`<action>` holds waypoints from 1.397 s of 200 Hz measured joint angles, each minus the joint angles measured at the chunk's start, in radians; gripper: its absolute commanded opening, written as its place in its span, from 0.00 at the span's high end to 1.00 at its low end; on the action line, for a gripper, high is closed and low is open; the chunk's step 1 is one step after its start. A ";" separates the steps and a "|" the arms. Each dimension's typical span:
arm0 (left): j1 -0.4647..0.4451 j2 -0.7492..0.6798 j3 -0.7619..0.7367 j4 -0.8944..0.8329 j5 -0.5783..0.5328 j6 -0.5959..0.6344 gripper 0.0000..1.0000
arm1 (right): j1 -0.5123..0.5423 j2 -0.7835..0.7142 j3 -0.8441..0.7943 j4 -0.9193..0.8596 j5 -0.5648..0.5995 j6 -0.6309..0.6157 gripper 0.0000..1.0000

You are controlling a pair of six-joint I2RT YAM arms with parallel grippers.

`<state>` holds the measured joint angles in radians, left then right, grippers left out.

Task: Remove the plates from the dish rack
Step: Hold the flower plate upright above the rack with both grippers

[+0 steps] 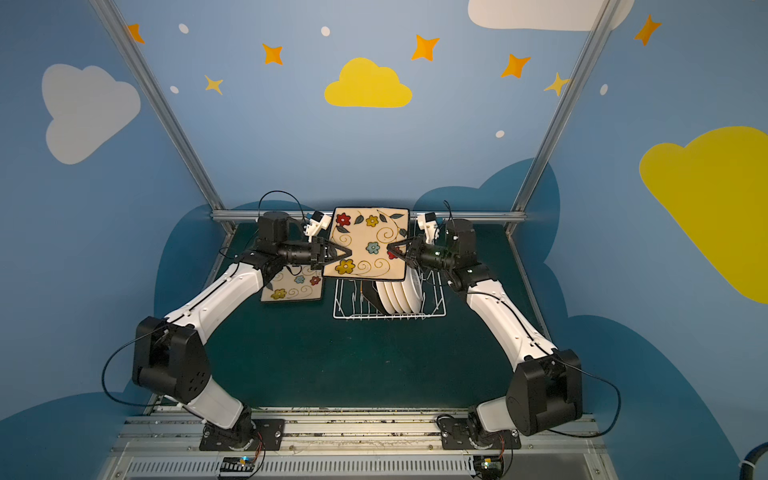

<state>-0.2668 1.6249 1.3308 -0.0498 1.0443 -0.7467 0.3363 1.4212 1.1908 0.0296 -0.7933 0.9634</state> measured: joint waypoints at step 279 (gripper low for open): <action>0.050 -0.002 -0.010 0.012 -0.054 -0.093 0.97 | 0.010 -0.132 0.019 -0.130 0.207 -0.189 0.10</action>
<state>-0.2173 1.6230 1.3209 -0.0380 0.9905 -0.8394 0.3458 1.2888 1.2098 -0.1009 -0.5865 0.7742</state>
